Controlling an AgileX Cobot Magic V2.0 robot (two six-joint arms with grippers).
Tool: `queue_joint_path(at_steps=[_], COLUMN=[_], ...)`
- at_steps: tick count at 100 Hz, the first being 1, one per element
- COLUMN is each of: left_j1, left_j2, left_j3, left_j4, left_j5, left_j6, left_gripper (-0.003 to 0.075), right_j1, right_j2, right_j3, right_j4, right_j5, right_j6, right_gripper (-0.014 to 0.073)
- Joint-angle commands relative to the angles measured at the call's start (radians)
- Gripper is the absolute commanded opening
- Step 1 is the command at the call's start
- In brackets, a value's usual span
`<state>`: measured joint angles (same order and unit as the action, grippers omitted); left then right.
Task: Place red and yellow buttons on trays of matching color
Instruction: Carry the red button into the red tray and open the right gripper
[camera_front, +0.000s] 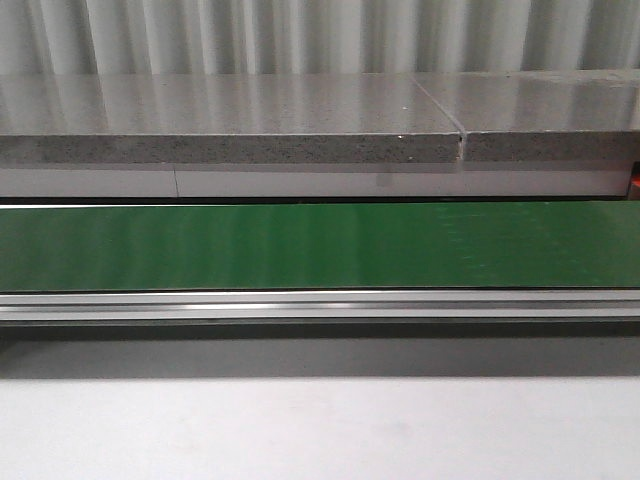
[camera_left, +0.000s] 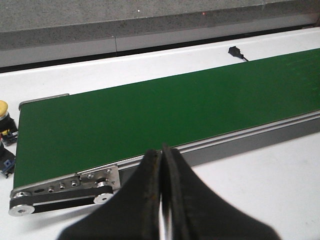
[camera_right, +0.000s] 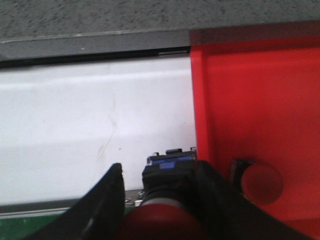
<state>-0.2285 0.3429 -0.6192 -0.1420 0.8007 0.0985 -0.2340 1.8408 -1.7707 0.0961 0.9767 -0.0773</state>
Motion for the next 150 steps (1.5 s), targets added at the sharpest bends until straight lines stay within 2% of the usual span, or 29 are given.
queue_joint_path(at_steps=[1,21,73,110,120,137,142,150], left_j1=[-0.007,-0.007,-0.007,-0.007,-0.007,-0.007,-0.007,-0.007], left_j2=[0.01,0.01,0.01,0.01,0.01,0.01,0.01,0.01], left_j3=[-0.025,-0.025,-0.025,-0.025,-0.025,-0.025,-0.025,-0.025], left_j4=[-0.01,-0.01,-0.01,-0.01,-0.01,-0.01,-0.01,-0.01], left_j5=[-0.08,-0.08,-0.08,-0.08,-0.08,-0.08,-0.08,-0.08], left_j6=[0.001,0.001,0.001,0.001,0.001,0.001,0.001,0.001], left_gripper=[-0.002,-0.002,-0.002,-0.002,-0.002,-0.002,-0.002,-0.002], right_j1=[-0.029,-0.067,-0.113,-0.113,-0.113,-0.113,-0.113,-0.113], right_j2=[-0.001,0.094,0.244,0.311,0.315,0.315,0.312,0.302], right_j3=[-0.092,-0.19,-0.193,-0.193,-0.193,-0.193,-0.193,-0.193], right_j4=[-0.001,-0.001,0.002,0.003,0.003,0.003,0.003,0.003], right_j5=[-0.009,0.004,-0.136,-0.133,-0.127,-0.139,-0.143,-0.147], right_j6=[0.001,0.001,0.001,0.001,0.001,0.001,0.001,0.001], right_gripper=[0.024,0.024,0.024,0.0249,0.033,0.0553,0.0584,0.0589])
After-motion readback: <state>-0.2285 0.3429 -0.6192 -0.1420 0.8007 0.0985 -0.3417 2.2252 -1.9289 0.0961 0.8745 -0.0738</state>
